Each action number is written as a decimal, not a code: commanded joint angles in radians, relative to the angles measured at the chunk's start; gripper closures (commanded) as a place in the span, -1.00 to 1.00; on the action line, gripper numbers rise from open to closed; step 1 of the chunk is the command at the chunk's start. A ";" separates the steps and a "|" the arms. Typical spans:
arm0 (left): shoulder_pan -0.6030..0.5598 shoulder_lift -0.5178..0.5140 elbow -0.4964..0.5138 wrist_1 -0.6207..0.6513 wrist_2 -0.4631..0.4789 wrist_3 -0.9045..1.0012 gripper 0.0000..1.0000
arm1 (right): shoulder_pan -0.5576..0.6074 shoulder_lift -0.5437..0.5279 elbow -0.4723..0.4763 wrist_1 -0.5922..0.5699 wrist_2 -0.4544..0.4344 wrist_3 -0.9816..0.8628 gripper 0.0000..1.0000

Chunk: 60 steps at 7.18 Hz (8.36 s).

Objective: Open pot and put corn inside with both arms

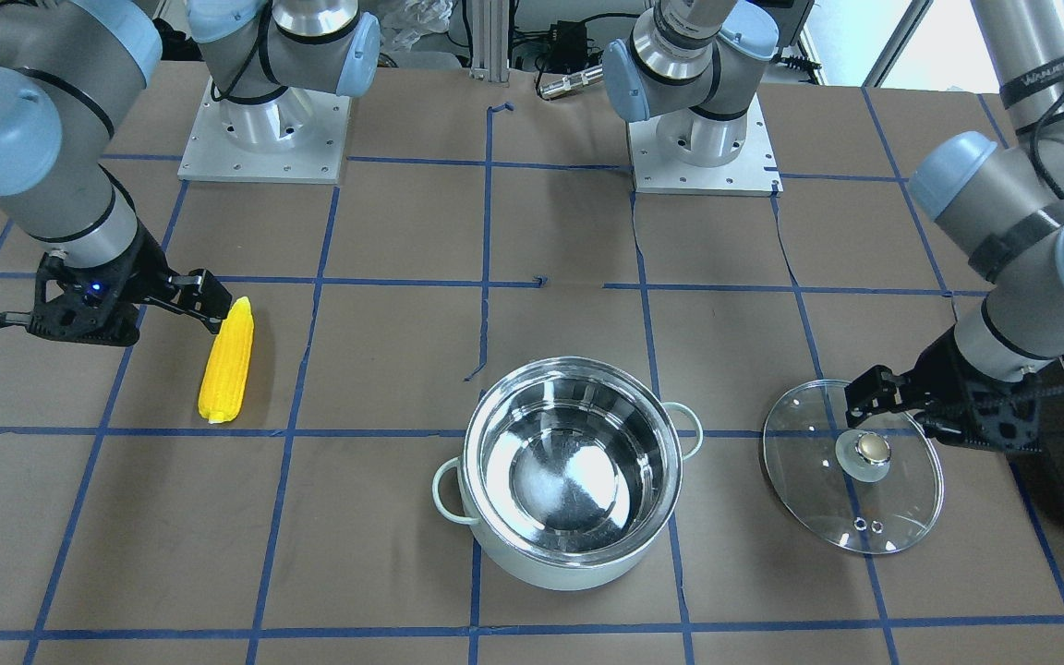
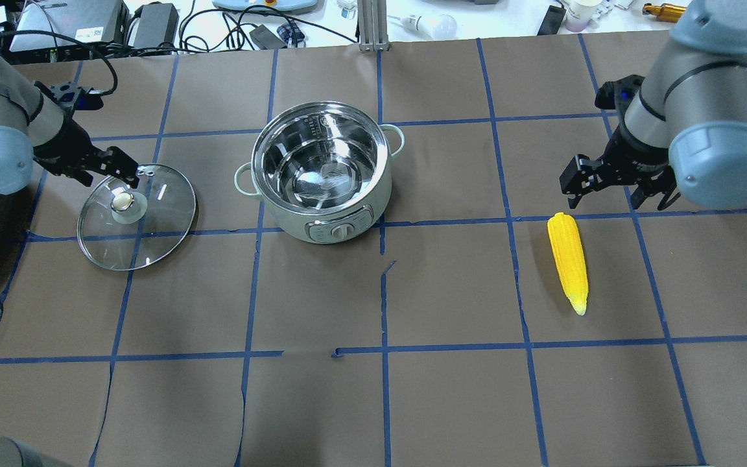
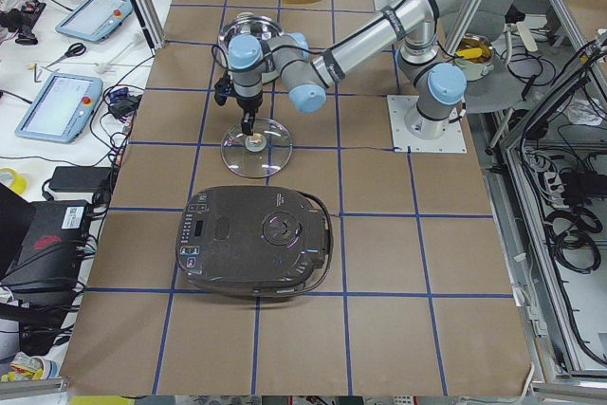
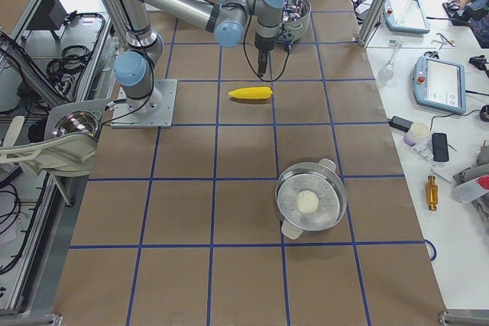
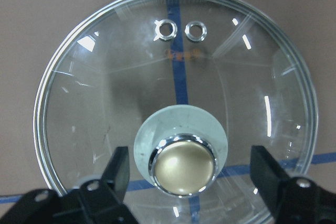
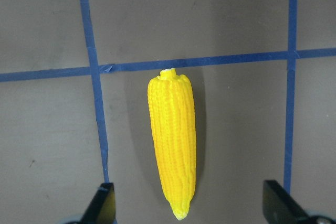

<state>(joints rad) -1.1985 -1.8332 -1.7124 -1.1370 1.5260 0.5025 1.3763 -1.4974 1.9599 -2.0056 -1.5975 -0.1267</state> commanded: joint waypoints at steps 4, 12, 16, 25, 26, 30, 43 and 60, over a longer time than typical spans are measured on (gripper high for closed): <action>-0.355 0.291 0.298 -0.547 0.036 -0.475 -1.00 | -0.002 0.103 0.272 -0.455 0.004 -0.002 -0.90; -0.368 0.293 0.206 -0.342 0.034 -0.530 -1.00 | 0.001 0.109 0.245 -0.460 -0.013 -0.056 0.58; -0.366 0.308 0.191 -0.343 0.046 -0.536 -1.00 | 0.145 0.129 -0.123 -0.097 0.002 0.071 0.77; -0.366 0.308 0.191 -0.349 0.039 -0.536 -1.00 | 0.583 0.469 -0.619 -0.166 0.257 0.549 0.87; -0.365 0.308 0.192 -0.349 0.040 -0.536 -1.00 | 0.586 0.491 -0.630 -0.170 0.257 0.533 0.84; -0.365 0.308 0.191 -0.349 0.037 -0.536 -1.00 | 0.586 0.496 -0.633 -0.107 0.245 0.469 -1.00; -0.366 0.308 0.189 -0.351 0.039 -0.536 -1.00 | 0.290 -0.067 -0.440 0.361 -0.006 0.193 -1.00; -0.366 0.308 0.189 -0.351 0.039 -0.536 -1.00 | 0.290 -0.067 -0.426 0.346 -0.012 0.191 -1.00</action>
<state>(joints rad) -1.5647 -1.5248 -1.5232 -1.4880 1.5648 -0.0337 1.6660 -1.5647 1.5340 -1.6597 -1.6065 0.0656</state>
